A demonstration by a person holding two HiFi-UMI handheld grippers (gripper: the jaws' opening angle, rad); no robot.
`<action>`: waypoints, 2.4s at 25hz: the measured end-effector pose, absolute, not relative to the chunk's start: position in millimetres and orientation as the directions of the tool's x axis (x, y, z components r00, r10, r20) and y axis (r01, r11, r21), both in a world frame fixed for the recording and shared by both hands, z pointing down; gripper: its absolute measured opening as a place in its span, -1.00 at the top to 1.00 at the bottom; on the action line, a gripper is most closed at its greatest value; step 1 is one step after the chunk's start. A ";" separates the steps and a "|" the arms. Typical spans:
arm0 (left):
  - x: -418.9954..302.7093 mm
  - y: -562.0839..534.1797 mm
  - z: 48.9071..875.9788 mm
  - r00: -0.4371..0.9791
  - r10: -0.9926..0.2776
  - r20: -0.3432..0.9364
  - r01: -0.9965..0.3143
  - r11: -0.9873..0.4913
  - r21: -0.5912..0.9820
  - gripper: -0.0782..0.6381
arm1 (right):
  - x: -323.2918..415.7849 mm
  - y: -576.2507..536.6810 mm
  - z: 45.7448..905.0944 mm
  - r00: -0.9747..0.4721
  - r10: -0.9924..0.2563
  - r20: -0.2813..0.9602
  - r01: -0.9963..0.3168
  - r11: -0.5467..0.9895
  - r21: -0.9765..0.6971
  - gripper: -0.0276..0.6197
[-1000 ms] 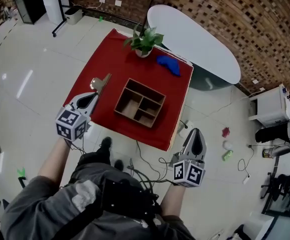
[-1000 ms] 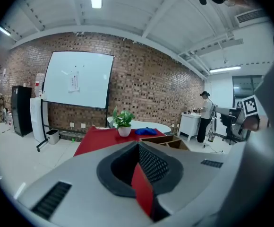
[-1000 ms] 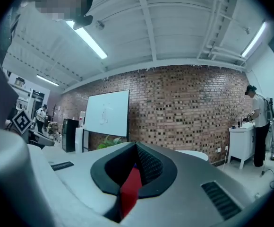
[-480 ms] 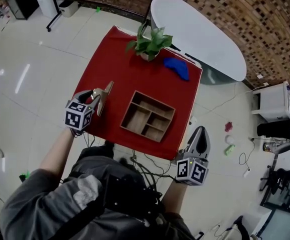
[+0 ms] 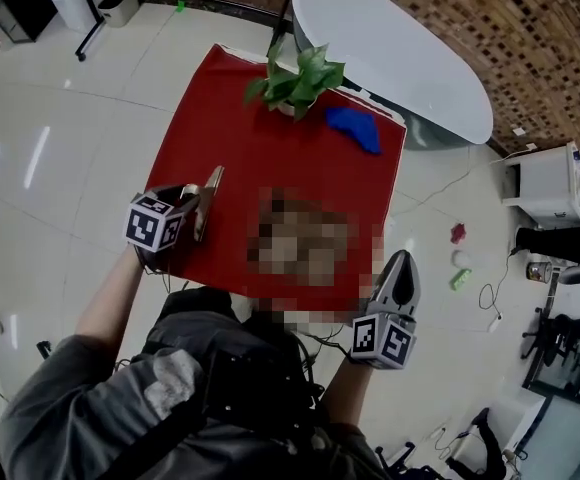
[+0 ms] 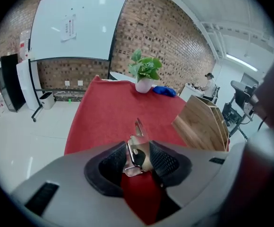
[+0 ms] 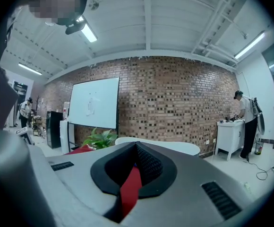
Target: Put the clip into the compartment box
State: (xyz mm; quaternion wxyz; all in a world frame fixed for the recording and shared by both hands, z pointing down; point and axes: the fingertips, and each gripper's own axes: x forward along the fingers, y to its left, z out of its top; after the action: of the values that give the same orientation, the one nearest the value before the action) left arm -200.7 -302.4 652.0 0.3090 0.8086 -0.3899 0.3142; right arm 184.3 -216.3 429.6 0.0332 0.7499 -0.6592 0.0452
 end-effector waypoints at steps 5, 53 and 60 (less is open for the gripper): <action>-197.4 -308.9 659.1 0.522 -0.397 0.755 -0.814 -0.495 0.303 0.34 | 189.0 -224.3 437.4 0.130 -0.984 0.123 -0.991 -0.131 0.001 0.85; -35.3 -194.8 323.9 0.830 -0.557 -0.030 -0.510 -0.779 0.364 0.68 | 261.1 -172.1 370.2 -0.012 -1.000 -0.021 -1.000 0.012 -0.021 0.85; -29.2 -185.7 322.1 0.832 -0.555 -0.026 -0.514 -0.786 0.343 0.68 | 259.9 -168.3 367.3 -0.024 -0.999 -0.027 -0.999 0.024 -0.022 0.85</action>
State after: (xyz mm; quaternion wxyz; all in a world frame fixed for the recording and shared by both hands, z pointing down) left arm -29.2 -185.7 322.1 0.1630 0.9430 -0.2832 -0.0625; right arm 259.9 -168.3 367.3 -0.0176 0.6985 -0.7154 -0.0016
